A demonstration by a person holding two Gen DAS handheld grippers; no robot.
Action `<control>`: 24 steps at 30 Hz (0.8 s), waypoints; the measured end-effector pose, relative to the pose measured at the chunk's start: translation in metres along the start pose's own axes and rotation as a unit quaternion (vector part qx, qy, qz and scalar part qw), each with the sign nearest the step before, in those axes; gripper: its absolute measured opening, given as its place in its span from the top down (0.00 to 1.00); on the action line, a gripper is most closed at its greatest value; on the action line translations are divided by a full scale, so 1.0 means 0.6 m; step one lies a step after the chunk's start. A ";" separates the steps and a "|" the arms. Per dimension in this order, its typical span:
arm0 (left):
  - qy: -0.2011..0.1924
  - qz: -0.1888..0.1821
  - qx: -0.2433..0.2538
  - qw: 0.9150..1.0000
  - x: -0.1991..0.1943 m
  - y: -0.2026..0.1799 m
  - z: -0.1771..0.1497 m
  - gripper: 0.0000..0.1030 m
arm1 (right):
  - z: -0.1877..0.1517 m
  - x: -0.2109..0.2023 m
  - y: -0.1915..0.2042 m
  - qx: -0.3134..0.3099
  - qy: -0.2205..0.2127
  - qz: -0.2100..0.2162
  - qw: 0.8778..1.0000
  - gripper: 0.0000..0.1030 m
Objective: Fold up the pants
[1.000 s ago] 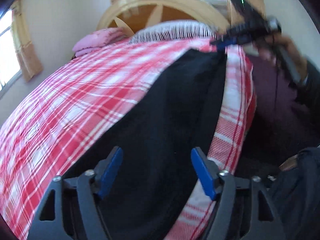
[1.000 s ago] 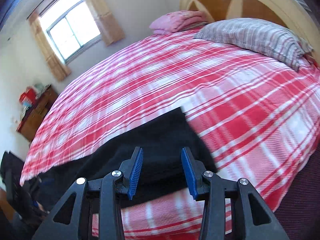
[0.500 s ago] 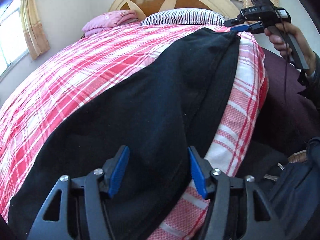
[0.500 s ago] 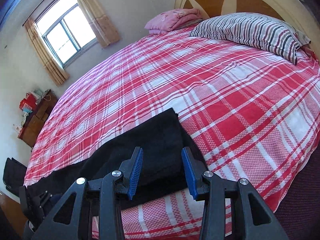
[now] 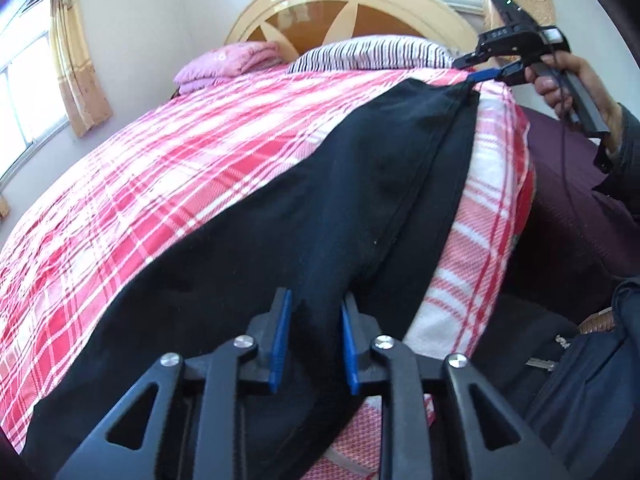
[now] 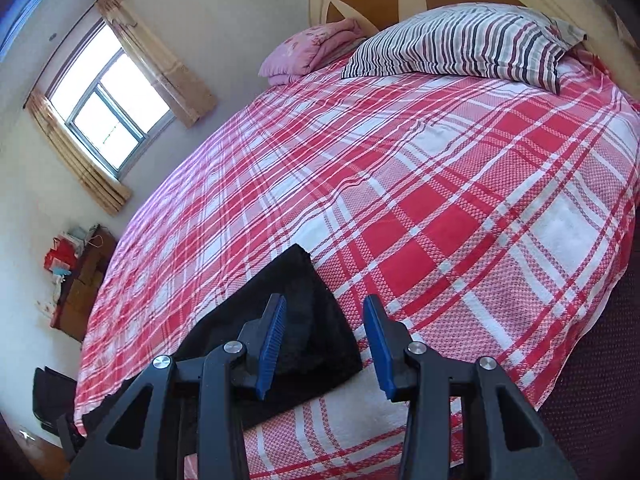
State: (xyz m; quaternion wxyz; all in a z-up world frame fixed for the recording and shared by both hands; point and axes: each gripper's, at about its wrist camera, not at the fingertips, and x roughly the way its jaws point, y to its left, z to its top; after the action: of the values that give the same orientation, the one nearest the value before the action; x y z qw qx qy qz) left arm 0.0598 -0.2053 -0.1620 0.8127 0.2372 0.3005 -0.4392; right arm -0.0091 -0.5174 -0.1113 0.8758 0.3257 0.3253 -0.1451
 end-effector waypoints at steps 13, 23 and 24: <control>0.014 -0.008 -0.024 1.000 0.013 0.012 -0.010 0.85 | -0.031 0.030 0.039 -0.045 0.075 0.000 0.996 0.86; -0.016 -0.043 -0.052 0.998 -0.019 0.030 -0.004 0.91 | -0.014 -0.038 0.067 -0.091 -0.003 0.016 0.996 0.96; -0.012 -0.051 -0.046 0.998 -0.018 0.024 -0.006 0.91 | -0.012 -0.040 0.066 -0.093 -0.004 0.010 0.996 0.96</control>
State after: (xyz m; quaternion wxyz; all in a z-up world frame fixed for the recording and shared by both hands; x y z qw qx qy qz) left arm 0.0665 -0.1893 -0.1552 0.8031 0.1791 0.3217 -0.4685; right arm -0.0123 -0.4820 -0.0807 0.9050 0.2458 0.3304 -0.1066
